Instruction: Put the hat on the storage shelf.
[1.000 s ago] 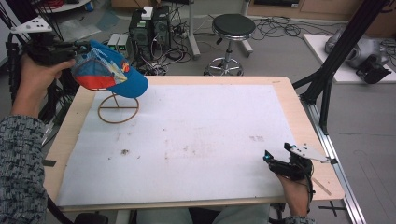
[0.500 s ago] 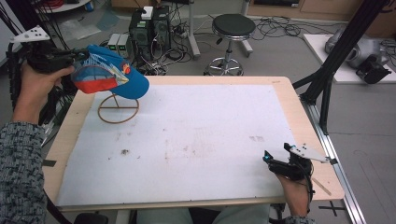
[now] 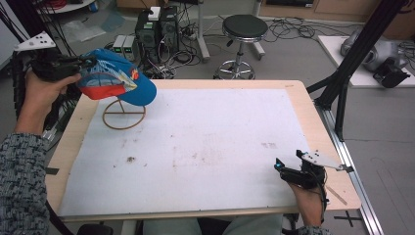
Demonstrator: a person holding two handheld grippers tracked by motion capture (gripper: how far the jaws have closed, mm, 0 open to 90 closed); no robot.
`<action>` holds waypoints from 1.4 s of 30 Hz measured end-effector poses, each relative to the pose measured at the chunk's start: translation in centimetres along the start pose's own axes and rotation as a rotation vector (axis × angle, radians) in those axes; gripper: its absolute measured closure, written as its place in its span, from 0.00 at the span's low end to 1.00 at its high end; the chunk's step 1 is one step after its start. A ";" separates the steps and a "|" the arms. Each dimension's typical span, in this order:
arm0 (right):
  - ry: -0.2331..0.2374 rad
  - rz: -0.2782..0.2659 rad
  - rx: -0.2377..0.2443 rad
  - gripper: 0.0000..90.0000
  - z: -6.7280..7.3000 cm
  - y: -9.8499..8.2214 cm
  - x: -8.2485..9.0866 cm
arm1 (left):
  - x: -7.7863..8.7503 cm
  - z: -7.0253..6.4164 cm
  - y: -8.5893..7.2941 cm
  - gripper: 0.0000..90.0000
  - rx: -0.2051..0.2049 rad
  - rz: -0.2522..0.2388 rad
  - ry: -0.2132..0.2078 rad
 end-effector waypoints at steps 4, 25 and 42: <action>0.002 0.002 0.002 0.15 0.1 0.0 0.0 | 0.0 0.4 -0.3 0.97 0.008 0.000 0.010; 0.004 0.015 0.011 0.15 0.2 -0.1 -0.2 | -0.5 1.5 -0.9 0.97 0.007 -0.053 -0.005; 0.006 0.024 0.020 0.16 0.3 -0.2 -0.4 | -0.9 1.8 -1.0 0.83 0.020 -0.076 -0.016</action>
Point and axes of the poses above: each handheld gripper's, and its own axes: x roughly backward along the jaws, y roughly out of its top, z roughly to its left, the point moved 8 cm from there along -x, roughly forward along the jaws, and after that the axes turned 8 degrees about x, right-handed, at the moved point
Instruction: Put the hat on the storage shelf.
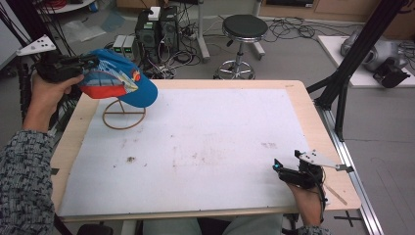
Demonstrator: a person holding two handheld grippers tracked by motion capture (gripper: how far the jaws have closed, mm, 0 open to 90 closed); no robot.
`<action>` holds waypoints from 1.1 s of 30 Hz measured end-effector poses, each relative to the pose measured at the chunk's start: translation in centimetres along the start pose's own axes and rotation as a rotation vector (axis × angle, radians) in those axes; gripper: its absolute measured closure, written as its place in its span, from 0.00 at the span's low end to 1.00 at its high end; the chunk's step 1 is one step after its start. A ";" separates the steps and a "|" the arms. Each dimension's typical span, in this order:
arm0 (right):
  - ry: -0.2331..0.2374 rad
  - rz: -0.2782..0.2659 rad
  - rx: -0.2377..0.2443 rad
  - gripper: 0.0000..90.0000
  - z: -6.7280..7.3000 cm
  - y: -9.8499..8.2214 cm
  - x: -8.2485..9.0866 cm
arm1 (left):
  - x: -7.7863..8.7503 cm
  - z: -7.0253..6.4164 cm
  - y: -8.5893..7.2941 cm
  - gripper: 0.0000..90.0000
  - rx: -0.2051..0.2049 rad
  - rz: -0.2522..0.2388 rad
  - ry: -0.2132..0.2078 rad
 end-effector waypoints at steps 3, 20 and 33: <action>0.001 -0.001 0.001 0.16 0.0 0.0 0.0 | 0.1 0.1 -0.1 0.78 0.002 -0.006 0.001; 0.002 -0.002 0.002 0.16 0.1 0.1 -0.1 | 0.2 0.0 -0.5 0.58 -0.005 -0.018 -0.005; 0.003 -0.002 0.006 0.16 0.1 0.1 -0.1 | 0.0 -0.6 -0.2 0.55 -0.030 -0.017 -0.005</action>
Point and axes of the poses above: each handheld gripper's, and its own axes: x roughly backward along the jaws, y roughly out of its top, z roughly to its left, the point moved 8 cm from there along -x, roughly forward along the jaws, and after that the axes turned 8 degrees about x, right-handed, at the moved point
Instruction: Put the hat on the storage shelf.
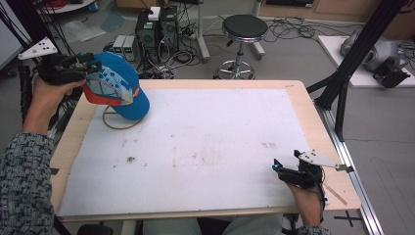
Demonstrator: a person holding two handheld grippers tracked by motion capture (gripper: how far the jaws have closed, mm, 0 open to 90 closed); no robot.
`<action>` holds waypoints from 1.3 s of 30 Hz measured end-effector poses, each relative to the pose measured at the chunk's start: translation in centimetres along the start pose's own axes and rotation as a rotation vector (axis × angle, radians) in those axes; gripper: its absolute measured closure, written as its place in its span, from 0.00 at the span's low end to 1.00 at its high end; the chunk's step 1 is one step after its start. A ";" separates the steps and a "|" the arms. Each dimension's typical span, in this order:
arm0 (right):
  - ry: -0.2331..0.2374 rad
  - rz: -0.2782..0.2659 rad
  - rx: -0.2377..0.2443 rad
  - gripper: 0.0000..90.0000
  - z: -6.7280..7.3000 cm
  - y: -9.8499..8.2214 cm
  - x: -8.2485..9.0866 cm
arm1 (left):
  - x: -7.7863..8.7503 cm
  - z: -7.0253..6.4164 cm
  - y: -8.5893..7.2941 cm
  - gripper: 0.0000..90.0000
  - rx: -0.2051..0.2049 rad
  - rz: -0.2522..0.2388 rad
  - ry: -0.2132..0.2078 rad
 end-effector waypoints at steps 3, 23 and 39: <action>0.001 0.004 -0.002 0.16 0.1 0.0 0.0 | 0.4 0.1 0.2 0.55 0.003 -0.007 0.004; 0.013 -0.005 0.009 0.15 0.3 0.5 -0.5 | 2.1 -2.3 -0.1 0.45 0.014 -0.010 0.029; 0.053 -0.010 0.037 0.15 1.7 1.9 -2.7 | 4.3 -6.2 -2.7 0.35 0.014 -0.010 0.075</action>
Point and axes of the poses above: each handheld gripper's, and its own axes: x roughly backward along the jaws, y roughly out of its top, z roughly to its left, the point moved 8 cm from there along -x, roughly forward along the jaws, and after that the axes turned 8 degrees about x, right-handed, at the moved point
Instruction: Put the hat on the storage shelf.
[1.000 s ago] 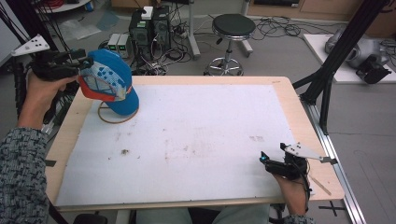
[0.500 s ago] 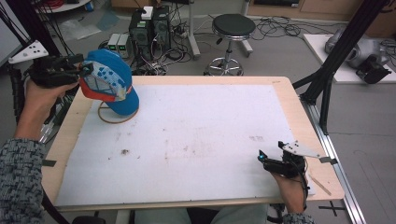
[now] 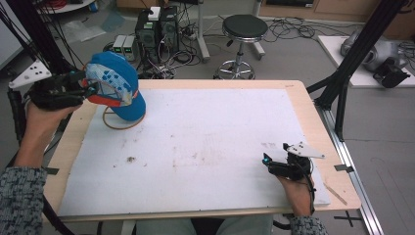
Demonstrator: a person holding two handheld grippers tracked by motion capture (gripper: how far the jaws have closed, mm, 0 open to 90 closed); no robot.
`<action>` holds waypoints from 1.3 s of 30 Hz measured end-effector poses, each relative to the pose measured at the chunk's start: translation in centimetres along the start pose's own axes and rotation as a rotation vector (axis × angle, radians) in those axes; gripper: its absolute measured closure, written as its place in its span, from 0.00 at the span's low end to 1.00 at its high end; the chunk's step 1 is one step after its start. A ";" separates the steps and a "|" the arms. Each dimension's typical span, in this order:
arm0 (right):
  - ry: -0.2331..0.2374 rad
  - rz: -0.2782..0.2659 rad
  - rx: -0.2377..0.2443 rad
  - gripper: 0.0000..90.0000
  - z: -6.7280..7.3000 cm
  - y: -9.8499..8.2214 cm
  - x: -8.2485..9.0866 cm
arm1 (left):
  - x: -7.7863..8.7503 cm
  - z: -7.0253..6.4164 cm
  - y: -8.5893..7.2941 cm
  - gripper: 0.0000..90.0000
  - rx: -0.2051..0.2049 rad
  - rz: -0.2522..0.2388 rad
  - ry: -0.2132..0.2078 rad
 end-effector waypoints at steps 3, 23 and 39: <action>0.002 -0.006 0.014 0.15 0.3 0.3 -0.2 | 0.3 -0.6 -1.0 0.34 0.012 -0.002 0.017; -0.006 -0.037 -0.008 0.13 0.6 1.6 -1.5 | 2.6 -4.7 -9.2 0.25 0.009 -0.006 0.165; -0.008 -0.037 -0.013 0.14 0.6 1.6 -1.5 | 2.6 -5.5 -14.9 0.24 0.022 0.030 0.214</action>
Point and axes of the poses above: each handheld gripper's, and its own axes: x roughly backward along the jaws, y roughly out of its top, z roughly to its left, the point moved 8 cm from there along -x, roughly forward along the jaws, and after that the axes turned 8 degrees about x, right-handed, at the moved point
